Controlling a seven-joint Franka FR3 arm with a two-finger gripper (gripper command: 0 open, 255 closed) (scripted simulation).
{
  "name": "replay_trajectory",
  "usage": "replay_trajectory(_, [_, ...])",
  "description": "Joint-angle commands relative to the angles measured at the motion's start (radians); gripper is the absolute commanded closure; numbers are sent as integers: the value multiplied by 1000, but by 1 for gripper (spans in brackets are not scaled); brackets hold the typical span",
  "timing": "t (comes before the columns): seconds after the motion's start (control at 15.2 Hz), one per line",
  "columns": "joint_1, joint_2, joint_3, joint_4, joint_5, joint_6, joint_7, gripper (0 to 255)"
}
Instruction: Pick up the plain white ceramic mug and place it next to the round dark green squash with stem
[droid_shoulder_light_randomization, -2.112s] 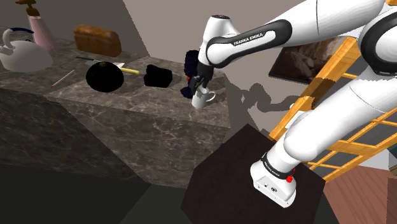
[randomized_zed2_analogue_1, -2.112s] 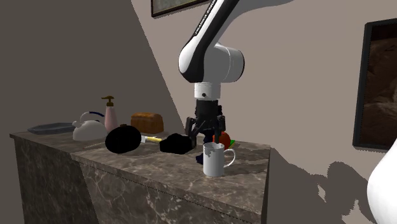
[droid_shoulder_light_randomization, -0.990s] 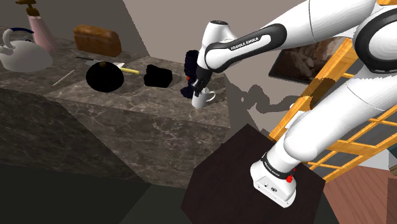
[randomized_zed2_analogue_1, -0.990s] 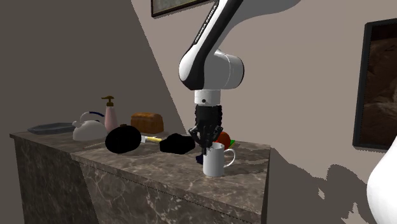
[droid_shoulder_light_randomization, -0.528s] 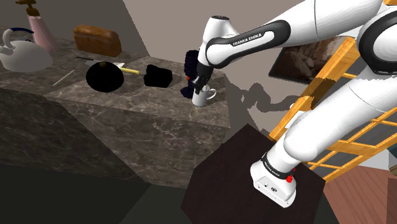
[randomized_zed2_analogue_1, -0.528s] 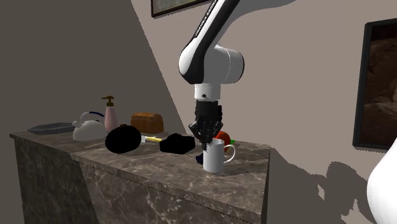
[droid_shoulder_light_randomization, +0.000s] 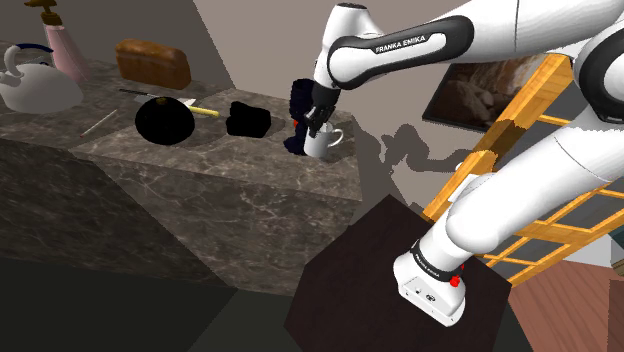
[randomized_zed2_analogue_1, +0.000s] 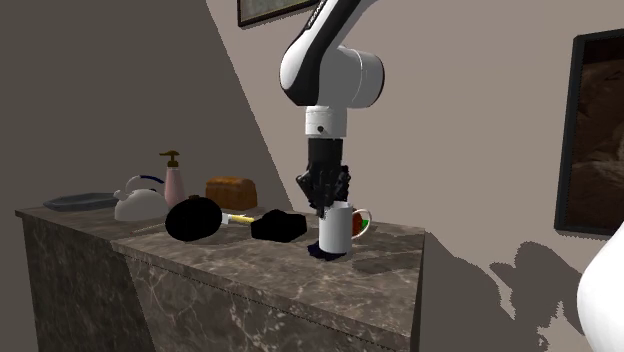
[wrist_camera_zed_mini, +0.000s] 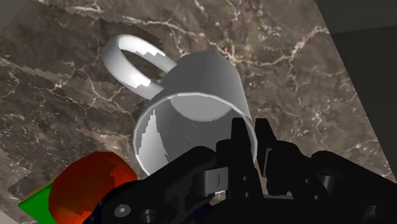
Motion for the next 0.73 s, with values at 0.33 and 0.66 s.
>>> replay_trajectory(0.33, [-1,-31,-4,64,1,-95,-4,255])
replay_trajectory(0.66, [-1,-48,-5,116,2,-164,-5,255])
